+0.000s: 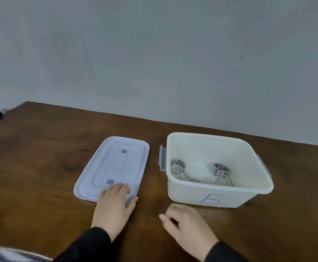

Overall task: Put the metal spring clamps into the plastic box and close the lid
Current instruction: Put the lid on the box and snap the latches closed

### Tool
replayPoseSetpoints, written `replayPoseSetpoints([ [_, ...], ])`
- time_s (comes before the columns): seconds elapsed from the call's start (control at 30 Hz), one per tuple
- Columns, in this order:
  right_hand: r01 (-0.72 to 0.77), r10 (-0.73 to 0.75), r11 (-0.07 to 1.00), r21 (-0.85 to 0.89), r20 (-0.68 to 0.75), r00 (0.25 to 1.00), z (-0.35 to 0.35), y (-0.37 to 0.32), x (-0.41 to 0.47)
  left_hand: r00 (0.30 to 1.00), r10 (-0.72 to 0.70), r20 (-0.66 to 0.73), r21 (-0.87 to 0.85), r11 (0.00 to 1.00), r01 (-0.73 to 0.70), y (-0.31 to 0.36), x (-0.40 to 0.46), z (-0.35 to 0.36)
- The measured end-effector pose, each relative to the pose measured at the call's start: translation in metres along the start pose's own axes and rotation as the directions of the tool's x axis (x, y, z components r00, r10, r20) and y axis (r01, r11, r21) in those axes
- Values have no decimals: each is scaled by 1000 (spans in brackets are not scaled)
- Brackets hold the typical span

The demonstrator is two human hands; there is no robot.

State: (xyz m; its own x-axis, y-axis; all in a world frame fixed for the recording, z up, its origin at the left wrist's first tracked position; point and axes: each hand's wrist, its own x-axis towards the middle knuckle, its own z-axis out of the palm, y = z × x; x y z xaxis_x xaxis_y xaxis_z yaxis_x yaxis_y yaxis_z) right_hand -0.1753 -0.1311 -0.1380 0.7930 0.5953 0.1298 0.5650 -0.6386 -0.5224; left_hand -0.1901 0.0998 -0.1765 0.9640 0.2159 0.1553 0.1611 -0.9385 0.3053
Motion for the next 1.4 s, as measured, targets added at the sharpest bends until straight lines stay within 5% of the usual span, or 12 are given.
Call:
replayPoseSetpoints([
  [0.27,-148,148,989,-6,108,983,18,-5,7,995,84,-49,98,992,-78,1,-13,1],
  [0.4,-20,23,995,100,-23,999,5,-15,8,957,-30,-290,-158,987,-17,14,-8,-43],
  [0.47,56,-15,977,205,-199,980,-14,-25,10,879,-20,-477,-336,928,-162,20,-5,-75],
  [0.53,81,44,959,270,-427,903,-46,-38,14,787,-4,-617,-417,850,-322,32,0,-111],
  [0.6,92,161,935,341,-644,748,-87,-49,14,702,21,-712,-407,802,-437,50,6,-148],
  [0.67,159,256,879,449,-726,638,-127,-52,12,641,25,-767,-392,773,-499,71,13,-181],
  [0.77,82,283,903,422,-727,625,-166,-37,11,598,-2,-801,-420,714,-560,104,27,-213],
  [0.87,-60,383,884,464,-642,664,-191,-12,7,656,-16,-755,-516,632,-578,136,46,-227],
  [0.97,-60,429,829,556,-564,706,-209,12,-2,805,-51,-591,-695,539,-476,161,74,-225],
  [1.1,-114,577,729,675,-515,634,-217,43,-15,980,-144,-139,-964,244,-101,170,118,-198],
  [1.23,-267,659,680,683,-411,629,-215,71,-16,994,-18,107,-881,462,103,159,127,-137],
  [1.4,-498,694,692,522,-291,659,-207,93,-12,992,-49,117,-741,661,120,150,127,-93],
])
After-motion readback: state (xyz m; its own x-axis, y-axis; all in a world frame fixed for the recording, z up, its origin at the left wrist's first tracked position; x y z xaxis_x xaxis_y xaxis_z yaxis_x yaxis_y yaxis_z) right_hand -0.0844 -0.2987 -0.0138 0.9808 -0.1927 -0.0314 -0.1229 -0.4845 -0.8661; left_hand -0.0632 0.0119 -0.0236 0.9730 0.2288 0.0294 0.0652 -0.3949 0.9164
